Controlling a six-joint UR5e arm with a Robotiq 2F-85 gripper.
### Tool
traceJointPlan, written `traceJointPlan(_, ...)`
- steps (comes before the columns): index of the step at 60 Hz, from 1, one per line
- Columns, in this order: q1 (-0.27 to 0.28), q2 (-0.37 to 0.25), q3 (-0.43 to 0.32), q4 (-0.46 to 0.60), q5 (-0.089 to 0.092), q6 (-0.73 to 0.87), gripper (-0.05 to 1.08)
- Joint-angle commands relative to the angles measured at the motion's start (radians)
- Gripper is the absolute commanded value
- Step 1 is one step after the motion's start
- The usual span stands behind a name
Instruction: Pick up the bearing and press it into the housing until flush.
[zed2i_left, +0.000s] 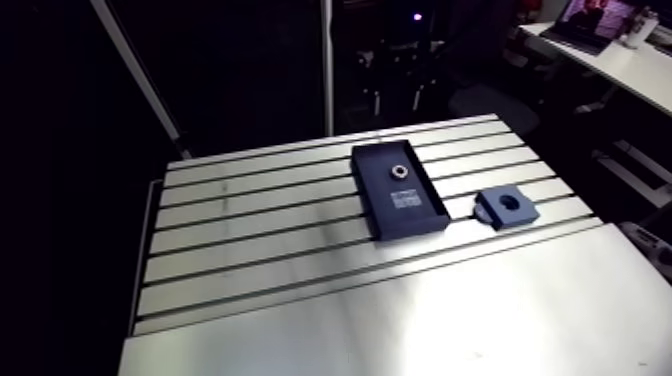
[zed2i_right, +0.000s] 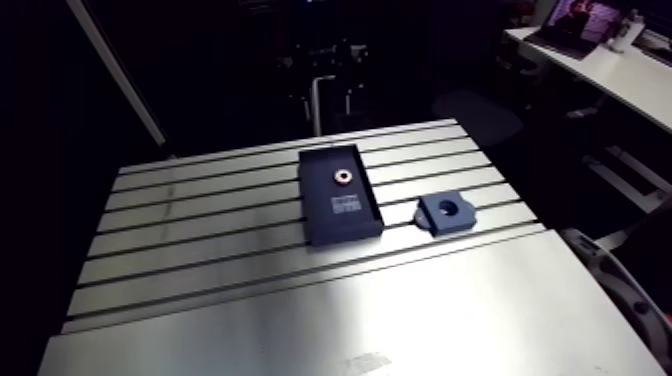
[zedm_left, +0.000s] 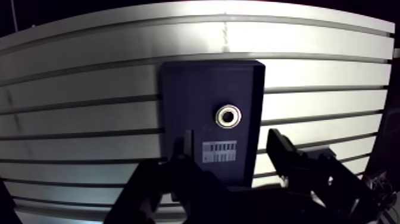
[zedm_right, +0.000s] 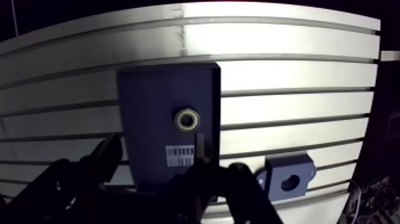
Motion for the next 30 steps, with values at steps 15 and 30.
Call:
traceJointPlan(15,-0.015,0.015,0.039,-0.047,-0.002,-0.004,0.33)
traceJointPlan(30,-0.018,0.020,0.057,-0.064,-0.002,-0.007,0.37)
